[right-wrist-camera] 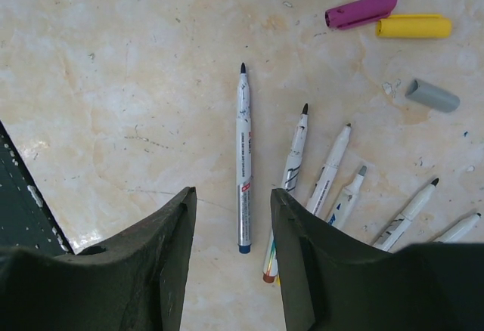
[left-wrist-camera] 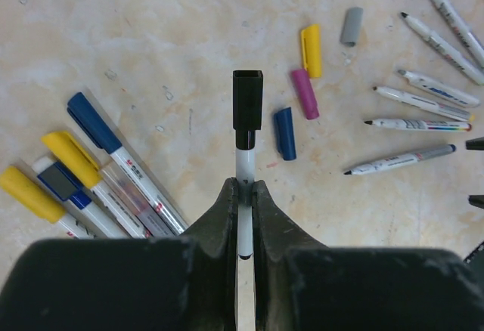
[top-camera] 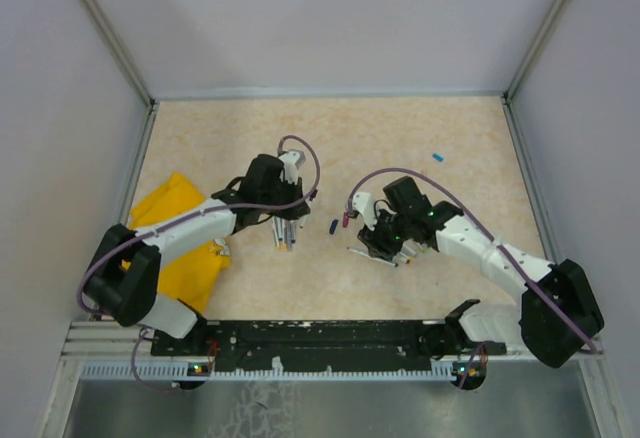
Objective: Open the pen caps
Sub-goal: Pick up the pen from the center of the board.
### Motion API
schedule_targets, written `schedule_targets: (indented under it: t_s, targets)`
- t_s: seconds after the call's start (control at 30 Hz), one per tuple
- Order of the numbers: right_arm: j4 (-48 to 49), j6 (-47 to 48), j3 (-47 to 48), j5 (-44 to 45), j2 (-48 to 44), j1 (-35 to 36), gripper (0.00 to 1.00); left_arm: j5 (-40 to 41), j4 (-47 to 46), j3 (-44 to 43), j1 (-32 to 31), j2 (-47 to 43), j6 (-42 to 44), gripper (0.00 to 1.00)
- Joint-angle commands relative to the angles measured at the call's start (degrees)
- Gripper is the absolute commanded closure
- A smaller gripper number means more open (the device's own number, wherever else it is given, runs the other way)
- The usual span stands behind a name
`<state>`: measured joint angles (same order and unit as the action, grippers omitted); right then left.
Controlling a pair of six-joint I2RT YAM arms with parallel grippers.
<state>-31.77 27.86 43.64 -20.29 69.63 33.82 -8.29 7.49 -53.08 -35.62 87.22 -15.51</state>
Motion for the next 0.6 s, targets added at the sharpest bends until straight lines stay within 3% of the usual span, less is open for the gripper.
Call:
schedule_targets:
  t_s: [0.0, 0.57]
  targets:
    - [0.9, -0.6, 2.8, -2.6, -1.9, -0.6, 0.55, -5.1, -11.2, 5.6, -0.1, -5.4, -4.6, 1.0]
    - [1.4, -1.4, 3.0, -7.0, -2.5, -0.6, 0.56, -7.6, -34.7, 21.8, -4.2, -16.5, -15.6, 1.0]
